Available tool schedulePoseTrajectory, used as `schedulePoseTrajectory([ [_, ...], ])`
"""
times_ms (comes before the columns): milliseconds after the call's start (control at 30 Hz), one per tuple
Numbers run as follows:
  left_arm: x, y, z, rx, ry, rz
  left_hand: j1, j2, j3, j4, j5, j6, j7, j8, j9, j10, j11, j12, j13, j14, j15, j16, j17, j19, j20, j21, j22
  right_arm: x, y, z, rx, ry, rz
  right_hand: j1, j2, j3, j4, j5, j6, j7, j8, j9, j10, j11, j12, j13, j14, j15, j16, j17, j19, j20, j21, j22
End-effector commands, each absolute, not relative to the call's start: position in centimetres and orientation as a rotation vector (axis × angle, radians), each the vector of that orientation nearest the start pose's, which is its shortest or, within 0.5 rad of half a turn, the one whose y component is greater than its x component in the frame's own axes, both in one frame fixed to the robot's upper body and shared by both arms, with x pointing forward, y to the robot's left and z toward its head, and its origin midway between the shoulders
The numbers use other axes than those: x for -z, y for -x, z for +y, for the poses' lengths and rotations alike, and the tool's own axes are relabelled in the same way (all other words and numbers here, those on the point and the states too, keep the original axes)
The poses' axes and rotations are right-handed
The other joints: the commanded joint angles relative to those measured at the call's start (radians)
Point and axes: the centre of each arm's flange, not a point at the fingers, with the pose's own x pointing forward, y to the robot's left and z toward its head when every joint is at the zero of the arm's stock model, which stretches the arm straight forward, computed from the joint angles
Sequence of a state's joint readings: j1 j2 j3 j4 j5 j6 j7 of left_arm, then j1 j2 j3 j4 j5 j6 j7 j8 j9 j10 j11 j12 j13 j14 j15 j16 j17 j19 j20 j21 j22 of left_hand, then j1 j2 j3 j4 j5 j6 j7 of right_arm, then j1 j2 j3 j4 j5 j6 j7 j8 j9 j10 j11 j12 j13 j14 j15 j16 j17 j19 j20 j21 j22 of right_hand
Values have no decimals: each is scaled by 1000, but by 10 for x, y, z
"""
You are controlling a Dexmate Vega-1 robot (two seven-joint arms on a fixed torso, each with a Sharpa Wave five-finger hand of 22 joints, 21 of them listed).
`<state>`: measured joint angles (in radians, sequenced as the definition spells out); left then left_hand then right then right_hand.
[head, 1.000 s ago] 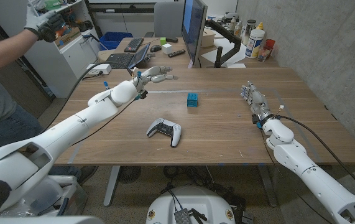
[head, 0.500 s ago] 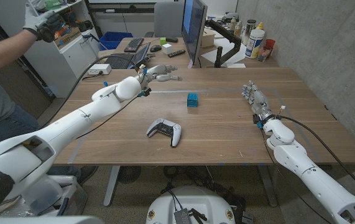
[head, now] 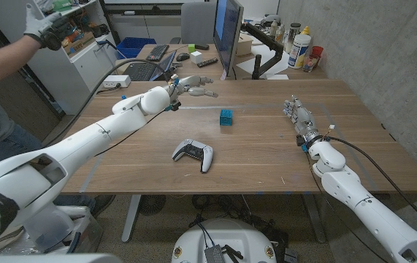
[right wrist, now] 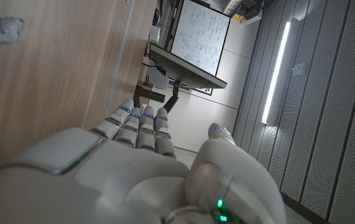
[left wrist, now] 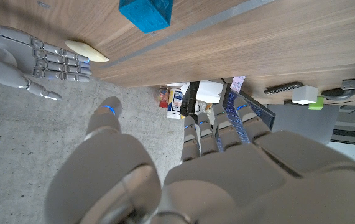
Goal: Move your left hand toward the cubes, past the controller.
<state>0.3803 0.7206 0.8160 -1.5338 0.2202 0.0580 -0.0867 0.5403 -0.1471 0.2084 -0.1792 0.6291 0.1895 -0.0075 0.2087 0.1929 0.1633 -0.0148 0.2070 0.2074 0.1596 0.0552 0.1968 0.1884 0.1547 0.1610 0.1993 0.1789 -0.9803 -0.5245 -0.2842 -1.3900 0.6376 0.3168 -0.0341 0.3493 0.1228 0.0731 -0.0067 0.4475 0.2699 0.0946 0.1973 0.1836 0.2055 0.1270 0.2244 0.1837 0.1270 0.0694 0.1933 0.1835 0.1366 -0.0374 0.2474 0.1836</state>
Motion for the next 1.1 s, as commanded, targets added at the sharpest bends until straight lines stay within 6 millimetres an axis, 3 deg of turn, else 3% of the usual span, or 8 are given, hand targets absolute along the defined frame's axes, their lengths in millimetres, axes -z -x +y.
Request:
schedulePoseTrajectory([
  [33, -119, -638, 158, 201, -1388, -704, 20, 1, 4, 0, 5, 3, -10, 5, 5, 4, -7, 5, 2, 4, -8, 2, 3, -6, 6, -2, 5, 62, -621, -313, -121, -78, -613, -6, 2, -2, -1, 5, 9, 0, 3, 2, 10, -1, 0, 3, 8, -3, 2, 5, 5, -1, -1, 4],
  [1100, -103, -648, 117, 242, -1533, -748, 68, -4, 7, 5, 7, 16, -17, 9, 6, 9, -15, 9, 3, 8, -13, 4, 4, -4, 10, 1, 5, 60, -609, -308, -114, -83, -657, -9, 3, -7, -1, 5, 11, 0, 1, 2, 16, -5, 0, 3, 12, 0, 2, 6, 7, 1, -6, 4],
])
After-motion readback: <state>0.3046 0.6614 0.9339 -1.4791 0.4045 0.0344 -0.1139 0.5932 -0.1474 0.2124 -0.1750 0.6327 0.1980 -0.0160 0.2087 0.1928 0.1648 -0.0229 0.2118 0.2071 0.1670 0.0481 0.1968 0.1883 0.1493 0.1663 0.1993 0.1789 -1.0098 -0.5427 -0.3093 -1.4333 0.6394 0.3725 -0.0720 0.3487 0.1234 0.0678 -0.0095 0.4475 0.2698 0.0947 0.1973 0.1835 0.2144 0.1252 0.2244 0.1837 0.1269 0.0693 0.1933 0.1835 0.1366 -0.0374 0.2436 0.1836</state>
